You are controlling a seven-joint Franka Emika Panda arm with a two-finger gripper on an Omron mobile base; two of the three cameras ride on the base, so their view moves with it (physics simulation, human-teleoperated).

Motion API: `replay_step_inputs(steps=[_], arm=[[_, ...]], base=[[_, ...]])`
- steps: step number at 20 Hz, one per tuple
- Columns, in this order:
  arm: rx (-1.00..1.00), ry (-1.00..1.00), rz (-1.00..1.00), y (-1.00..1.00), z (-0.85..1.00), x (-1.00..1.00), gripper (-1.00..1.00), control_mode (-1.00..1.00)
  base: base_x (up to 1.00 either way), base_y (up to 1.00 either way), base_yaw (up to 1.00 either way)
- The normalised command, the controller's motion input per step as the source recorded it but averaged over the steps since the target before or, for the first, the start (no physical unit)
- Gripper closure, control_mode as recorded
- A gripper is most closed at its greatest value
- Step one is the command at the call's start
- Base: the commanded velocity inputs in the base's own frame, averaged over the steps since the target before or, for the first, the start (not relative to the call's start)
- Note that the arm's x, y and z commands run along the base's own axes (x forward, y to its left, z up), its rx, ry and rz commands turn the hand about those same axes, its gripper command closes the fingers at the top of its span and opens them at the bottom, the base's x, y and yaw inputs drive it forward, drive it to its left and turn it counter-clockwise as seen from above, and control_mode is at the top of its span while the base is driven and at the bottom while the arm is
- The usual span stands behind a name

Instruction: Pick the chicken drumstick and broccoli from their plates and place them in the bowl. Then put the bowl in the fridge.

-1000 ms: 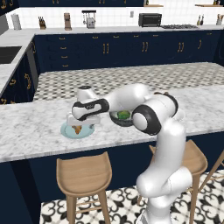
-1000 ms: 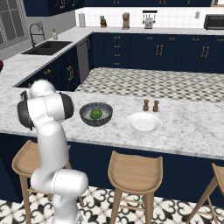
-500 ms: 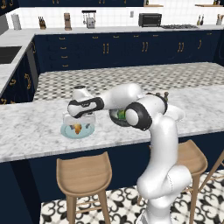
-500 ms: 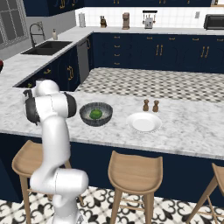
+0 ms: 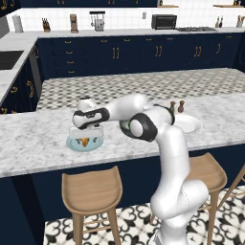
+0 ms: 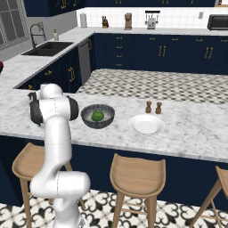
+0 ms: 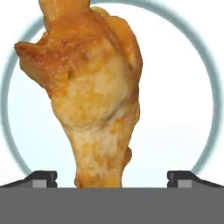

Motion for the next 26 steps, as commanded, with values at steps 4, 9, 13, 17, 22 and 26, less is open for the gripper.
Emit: replay_step_inputs(steps=[4,9,13,17,22,26], arm=[[0.0,0.03,0.0,0.05,-0.18,0.32,-1.0,-1.0],[0.0,0.03,0.0,0.06,-0.21,0.08,1.0,-1.0],[0.0,0.0,0.0,0.0,-0.34,0.0,1.0,-1.0],[0.0,0.0,0.0,-0.27,-0.1,-0.09,1.0,-1.0],[0.01,-0.03,0.0,-0.62,0.5,-0.16,1.0,-1.0],[0.01,-0.04,0.0,-0.93,0.63,-0.18,1.0,-1.0]], base=[[0.0,0.0,0.0],[0.0,0.0,0.0],[0.0,0.0,0.0],[0.0,0.0,0.0],[0.0,0.0,0.0],[0.0,0.0,0.0]])
